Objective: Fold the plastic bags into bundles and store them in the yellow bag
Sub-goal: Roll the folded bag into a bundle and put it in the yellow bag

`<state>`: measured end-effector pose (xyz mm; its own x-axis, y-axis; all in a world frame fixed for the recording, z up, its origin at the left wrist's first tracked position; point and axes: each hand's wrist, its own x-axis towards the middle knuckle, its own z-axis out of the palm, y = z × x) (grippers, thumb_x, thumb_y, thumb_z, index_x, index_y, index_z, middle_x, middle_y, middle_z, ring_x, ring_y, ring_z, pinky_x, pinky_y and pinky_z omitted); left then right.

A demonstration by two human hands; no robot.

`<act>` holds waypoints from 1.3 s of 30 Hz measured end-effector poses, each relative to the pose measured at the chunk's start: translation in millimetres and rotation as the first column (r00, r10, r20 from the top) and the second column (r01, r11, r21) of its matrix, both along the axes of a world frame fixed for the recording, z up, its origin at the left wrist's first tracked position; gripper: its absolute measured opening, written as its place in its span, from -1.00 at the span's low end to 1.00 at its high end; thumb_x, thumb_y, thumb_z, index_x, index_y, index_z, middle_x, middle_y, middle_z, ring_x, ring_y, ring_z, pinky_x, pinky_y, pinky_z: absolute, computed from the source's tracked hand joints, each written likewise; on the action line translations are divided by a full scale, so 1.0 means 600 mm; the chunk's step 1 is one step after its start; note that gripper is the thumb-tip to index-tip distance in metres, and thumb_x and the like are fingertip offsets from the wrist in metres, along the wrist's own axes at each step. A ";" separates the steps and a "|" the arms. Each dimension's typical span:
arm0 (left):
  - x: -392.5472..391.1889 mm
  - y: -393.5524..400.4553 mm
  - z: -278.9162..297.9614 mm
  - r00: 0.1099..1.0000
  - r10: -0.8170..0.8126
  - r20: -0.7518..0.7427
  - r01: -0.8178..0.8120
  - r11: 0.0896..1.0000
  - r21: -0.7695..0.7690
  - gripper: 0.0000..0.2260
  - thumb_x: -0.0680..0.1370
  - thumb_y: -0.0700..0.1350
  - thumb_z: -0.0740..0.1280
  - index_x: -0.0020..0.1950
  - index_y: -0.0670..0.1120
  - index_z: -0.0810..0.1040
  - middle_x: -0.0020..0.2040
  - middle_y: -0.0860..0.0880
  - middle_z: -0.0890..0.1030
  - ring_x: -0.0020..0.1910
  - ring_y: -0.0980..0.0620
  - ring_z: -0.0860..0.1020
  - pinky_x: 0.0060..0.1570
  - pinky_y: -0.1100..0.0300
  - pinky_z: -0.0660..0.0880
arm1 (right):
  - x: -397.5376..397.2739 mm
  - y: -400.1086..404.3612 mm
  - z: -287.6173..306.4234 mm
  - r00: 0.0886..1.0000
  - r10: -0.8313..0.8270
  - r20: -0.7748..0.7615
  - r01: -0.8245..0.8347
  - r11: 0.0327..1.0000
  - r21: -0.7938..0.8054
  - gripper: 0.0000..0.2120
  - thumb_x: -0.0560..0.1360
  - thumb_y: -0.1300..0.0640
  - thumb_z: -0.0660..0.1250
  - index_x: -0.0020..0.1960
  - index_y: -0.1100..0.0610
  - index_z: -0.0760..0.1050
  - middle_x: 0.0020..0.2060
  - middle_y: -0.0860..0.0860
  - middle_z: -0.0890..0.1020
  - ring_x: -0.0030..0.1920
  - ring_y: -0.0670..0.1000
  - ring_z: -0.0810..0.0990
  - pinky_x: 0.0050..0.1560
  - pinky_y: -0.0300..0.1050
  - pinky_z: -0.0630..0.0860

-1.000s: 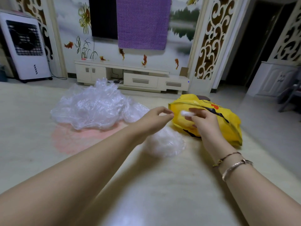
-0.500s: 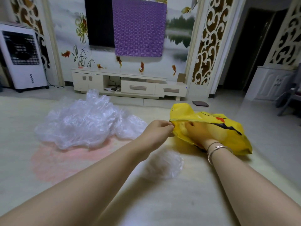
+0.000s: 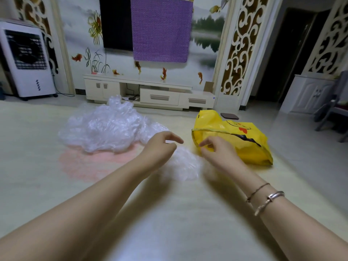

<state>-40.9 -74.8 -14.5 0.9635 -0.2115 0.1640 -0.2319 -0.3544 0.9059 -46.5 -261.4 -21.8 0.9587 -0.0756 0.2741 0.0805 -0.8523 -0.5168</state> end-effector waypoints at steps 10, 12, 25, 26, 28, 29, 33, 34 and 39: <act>-0.026 0.048 -0.054 0.984 0.099 0.151 -0.100 0.995 0.004 -0.73 0.47 -0.30 0.30 -0.11 0.11 0.56 0.02 0.13 0.61 -0.11 0.11 0.54 -0.12 0.31 0.41 | -0.023 0.052 -0.050 0.985 0.166 0.037 -0.159 0.977 -0.141 -0.95 0.43 0.13 0.33 -0.18 0.00 0.48 -0.15 -0.03 0.53 -0.04 0.03 0.47 -0.02 0.02 0.43; -0.023 0.051 -0.053 0.979 0.115 0.169 -0.119 0.993 0.017 -0.76 0.47 -0.28 0.31 -0.08 0.09 0.55 0.03 0.12 0.60 -0.09 0.10 0.53 -0.12 0.30 0.39 | -0.022 0.054 -0.051 0.983 0.170 0.076 -0.159 0.979 -0.131 -0.92 0.43 0.17 0.32 -0.22 0.04 0.49 -0.20 -0.04 0.55 -0.10 0.00 0.48 -0.06 -0.02 0.44; -0.017 0.049 -0.030 0.906 0.052 -0.421 -0.268 0.839 -0.474 -0.84 0.66 -0.14 0.14 0.17 -0.20 0.40 -0.10 -0.17 0.57 -0.28 -0.01 0.54 -0.42 0.25 0.52 | -0.046 0.063 -0.017 0.927 0.186 0.324 -0.326 0.827 0.458 -0.90 0.53 0.25 0.34 -0.13 0.10 0.49 -0.21 -0.07 0.58 -0.37 -0.10 0.53 -0.29 -0.17 0.41; -0.022 0.051 -0.028 0.884 -0.026 -0.467 -0.264 0.797 -0.544 -0.86 0.66 -0.18 0.14 0.16 -0.20 0.40 -0.14 -0.17 0.56 -0.29 -0.01 0.56 -0.48 0.28 0.52 | -0.048 0.064 -0.016 0.922 0.203 0.329 -0.349 0.803 0.483 -0.91 0.54 0.26 0.32 -0.12 0.13 0.48 -0.18 -0.04 0.60 -0.35 -0.08 0.59 -0.30 -0.14 0.43; -0.025 0.059 -0.026 0.841 -0.177 -0.511 -0.267 0.686 -0.677 -0.86 0.64 -0.27 0.15 0.17 -0.24 0.42 -0.22 -0.17 0.54 -0.38 0.02 0.57 -0.52 0.33 0.49 | -0.052 0.066 -0.013 0.904 0.248 0.348 -0.411 0.724 0.554 -0.92 0.55 0.31 0.30 -0.11 0.19 0.45 -0.10 0.06 0.63 -0.27 -0.03 0.66 -0.32 -0.17 0.46; -0.026 0.064 -0.024 0.822 -0.234 -0.519 -0.273 0.638 -0.720 -0.84 0.63 -0.32 0.14 0.15 -0.27 0.45 -0.27 -0.14 0.52 -0.45 0.07 0.54 -0.54 0.35 0.48 | -0.053 0.067 -0.012 0.895 0.269 0.356 -0.439 0.677 0.591 -0.92 0.55 0.33 0.29 -0.11 0.22 0.44 -0.11 0.09 0.63 -0.23 -0.03 0.67 -0.31 -0.19 0.47; -0.031 0.074 -0.020 0.785 -0.369 -0.498 -0.212 0.595 -0.775 -0.76 0.59 -0.39 0.12 -0.17 -0.17 0.49 -0.43 0.02 0.39 -0.59 0.22 0.32 -0.63 0.45 0.28 | -0.056 0.070 -0.007 0.873 0.346 0.343 -0.480 0.486 0.730 -0.91 0.48 0.29 0.34 -0.15 0.22 0.42 -0.26 0.13 0.62 -0.19 0.04 0.63 -0.25 -0.20 0.49; -0.032 0.074 -0.020 0.801 -0.367 -0.473 -0.160 0.629 -0.760 -0.76 0.58 -0.38 0.15 -0.20 -0.13 0.47 -0.43 0.03 0.37 -0.59 0.23 0.27 -0.63 0.45 0.23 | -0.056 0.069 -0.005 0.874 0.358 0.329 -0.462 0.397 0.793 -0.93 0.43 0.26 0.31 -0.16 0.22 0.41 -0.29 0.13 0.61 -0.22 0.05 0.61 -0.24 -0.19 0.48; -0.041 0.055 -0.032 0.874 -0.384 -0.299 0.147 0.794 -0.589 -0.90 0.56 -0.26 0.30 -0.09 -0.16 0.59 -0.29 -0.03 0.54 -0.36 0.11 0.40 -0.40 0.32 0.33 | -0.054 0.068 -0.009 0.910 0.326 0.255 -0.346 0.260 0.902 -0.87 0.37 0.14 0.34 -0.22 0.14 0.39 -0.39 0.00 0.47 -0.36 -0.07 0.44 -0.34 -0.27 0.44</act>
<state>-65.3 -41.9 -34.0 0.8867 -0.4606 -0.0404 0.1653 0.2342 0.9580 -78.7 -220.4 -27.3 0.9613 0.0433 0.2720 0.2504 0.2742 -0.9285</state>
